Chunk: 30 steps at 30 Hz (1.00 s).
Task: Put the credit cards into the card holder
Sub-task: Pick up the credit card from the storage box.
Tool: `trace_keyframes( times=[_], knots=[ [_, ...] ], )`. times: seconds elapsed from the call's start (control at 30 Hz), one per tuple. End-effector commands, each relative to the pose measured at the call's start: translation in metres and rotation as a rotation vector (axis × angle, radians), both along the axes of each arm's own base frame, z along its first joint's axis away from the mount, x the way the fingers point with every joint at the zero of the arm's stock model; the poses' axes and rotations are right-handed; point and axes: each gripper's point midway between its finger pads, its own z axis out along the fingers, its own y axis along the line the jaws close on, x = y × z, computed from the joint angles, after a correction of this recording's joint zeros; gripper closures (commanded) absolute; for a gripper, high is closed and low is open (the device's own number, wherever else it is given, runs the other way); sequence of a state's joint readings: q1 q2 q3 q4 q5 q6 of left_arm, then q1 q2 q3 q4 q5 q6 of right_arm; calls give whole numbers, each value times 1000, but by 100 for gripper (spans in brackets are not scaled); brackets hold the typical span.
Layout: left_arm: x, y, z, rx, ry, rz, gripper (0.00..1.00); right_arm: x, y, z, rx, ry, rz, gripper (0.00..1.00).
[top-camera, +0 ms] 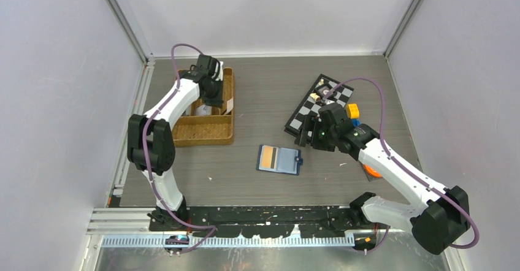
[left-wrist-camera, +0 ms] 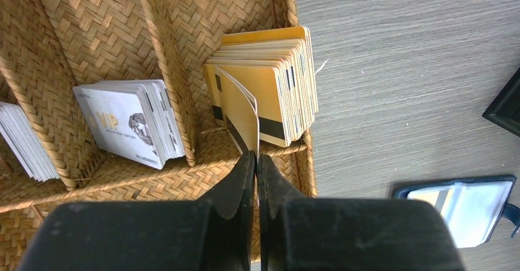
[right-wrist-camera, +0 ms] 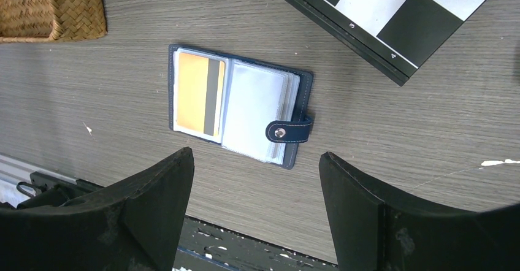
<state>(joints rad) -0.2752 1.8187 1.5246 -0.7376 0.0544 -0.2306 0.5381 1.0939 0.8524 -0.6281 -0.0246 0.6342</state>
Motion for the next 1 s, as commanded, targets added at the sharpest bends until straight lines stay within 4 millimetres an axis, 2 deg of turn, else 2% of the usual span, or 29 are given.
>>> trace_keyframes(
  times=[0.0,0.17,0.4,0.97],
  knots=[
    [-5,-23,-2,-71,15,-44,99,9,3,6,13,-32,-6,21],
    [-6,-43,-14,-148,53,-73,98,9,4,6,19,-32,-4,21],
    [-8,-50,-25,-162,83,-82,95,8,4,5,17,-29,-1,21],
    [-11,-55,-9,-194,61,-96,86,9,4,3,17,-22,-4,21]
  ],
)
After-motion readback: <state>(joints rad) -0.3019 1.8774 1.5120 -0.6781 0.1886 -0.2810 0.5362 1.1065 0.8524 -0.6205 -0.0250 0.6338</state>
